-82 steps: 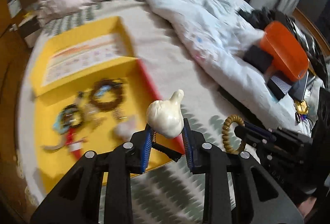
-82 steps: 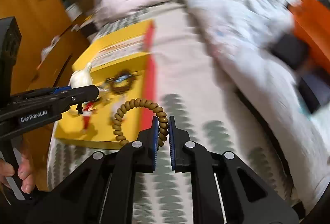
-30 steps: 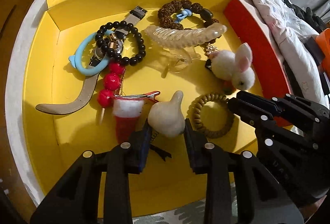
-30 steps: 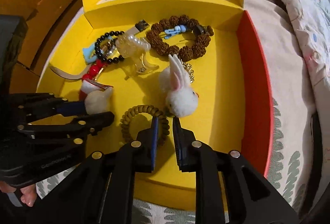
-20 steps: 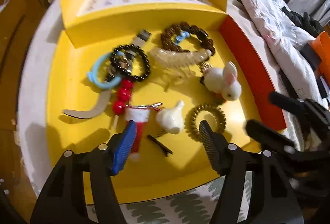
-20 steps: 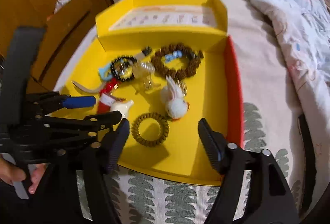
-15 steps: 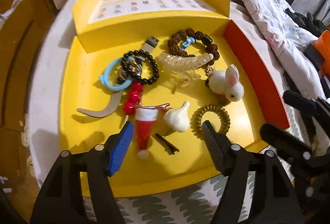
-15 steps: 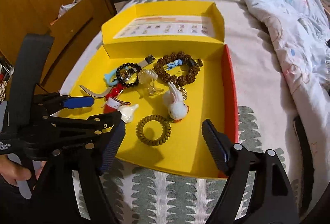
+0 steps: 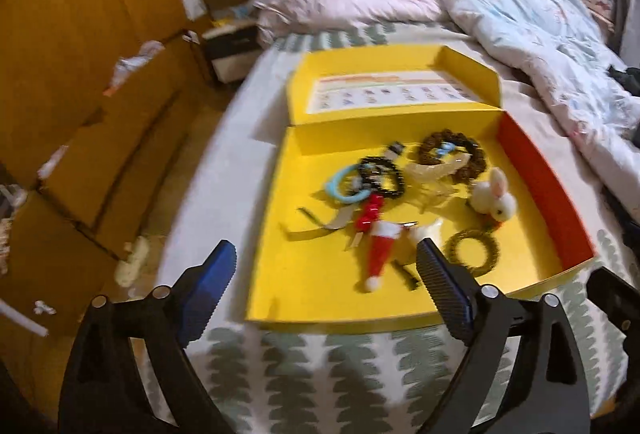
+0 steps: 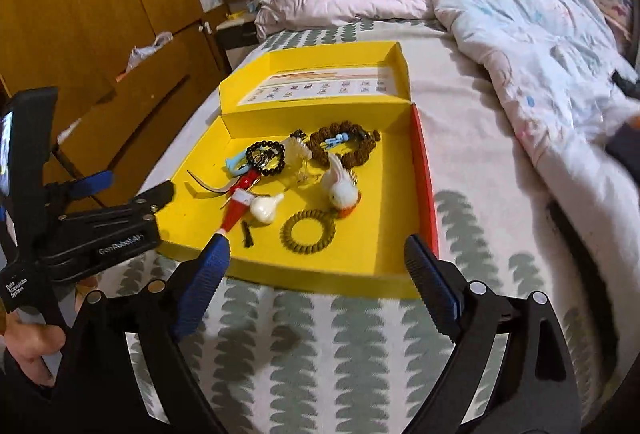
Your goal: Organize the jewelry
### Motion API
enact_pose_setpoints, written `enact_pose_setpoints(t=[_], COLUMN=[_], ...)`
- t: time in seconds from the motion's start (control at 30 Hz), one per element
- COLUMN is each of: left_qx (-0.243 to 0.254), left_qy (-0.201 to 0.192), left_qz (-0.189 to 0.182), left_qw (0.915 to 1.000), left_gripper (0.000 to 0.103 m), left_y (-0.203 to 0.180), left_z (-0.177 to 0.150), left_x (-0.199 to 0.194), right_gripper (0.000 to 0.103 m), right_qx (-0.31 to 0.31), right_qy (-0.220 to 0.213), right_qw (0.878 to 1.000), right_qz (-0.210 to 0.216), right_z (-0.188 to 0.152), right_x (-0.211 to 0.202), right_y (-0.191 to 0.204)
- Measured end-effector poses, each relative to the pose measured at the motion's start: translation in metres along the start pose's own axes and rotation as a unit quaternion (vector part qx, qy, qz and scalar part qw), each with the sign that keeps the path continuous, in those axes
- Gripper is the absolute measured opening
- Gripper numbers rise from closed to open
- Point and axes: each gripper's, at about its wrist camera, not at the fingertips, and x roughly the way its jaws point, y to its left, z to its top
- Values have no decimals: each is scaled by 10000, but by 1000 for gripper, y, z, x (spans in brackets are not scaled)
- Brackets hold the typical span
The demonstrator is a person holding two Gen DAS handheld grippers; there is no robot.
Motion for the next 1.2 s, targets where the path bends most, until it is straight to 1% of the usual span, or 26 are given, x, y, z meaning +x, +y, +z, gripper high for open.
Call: enact_pose_setpoints(t=[0.1, 0.17, 0.27, 0.47, 0.67, 0.8, 0.93, 1.2], left_qx=[8, -156, -244, -385, -483, -508, -366, -256], left_qy=[-228, -335, -267, -107, -22, -80, -153, -285], left_qz=[215, 186, 88, 78, -21, 8, 169, 133], left_qw=[9995, 9991, 9993, 9992, 9988, 9987, 9991, 9992], left_gripper=[98, 98, 98, 98, 98, 98, 98, 98], left_y=[3, 10, 17, 27, 34, 34, 28, 19], left_z=[-9, -15, -18, -20, -24, -26, -28, -28], left_x=[-16, -24, -27, -27, -29, -32, -36, -45], right_gripper=[90, 90, 90, 91, 91, 91, 92, 93], right_qx=[34, 4, -103, -199, -260, -307, -280, -245], right_qy=[-35, -88, -103, -111, 7, -9, -32, -155], right_qw=[10000, 9999, 9998, 9995, 9993, 9989, 9990, 9986], right_qz=[-54, -104, -158, -198, -281, -341, -358, -443], right_z=[-13, -17, -22, -26, -31, -34, -36, -34], right_x=[-3, -6, -6, -2, 8, 10, 7, 1], right_y=[5, 9, 14, 22, 27, 29, 28, 26])
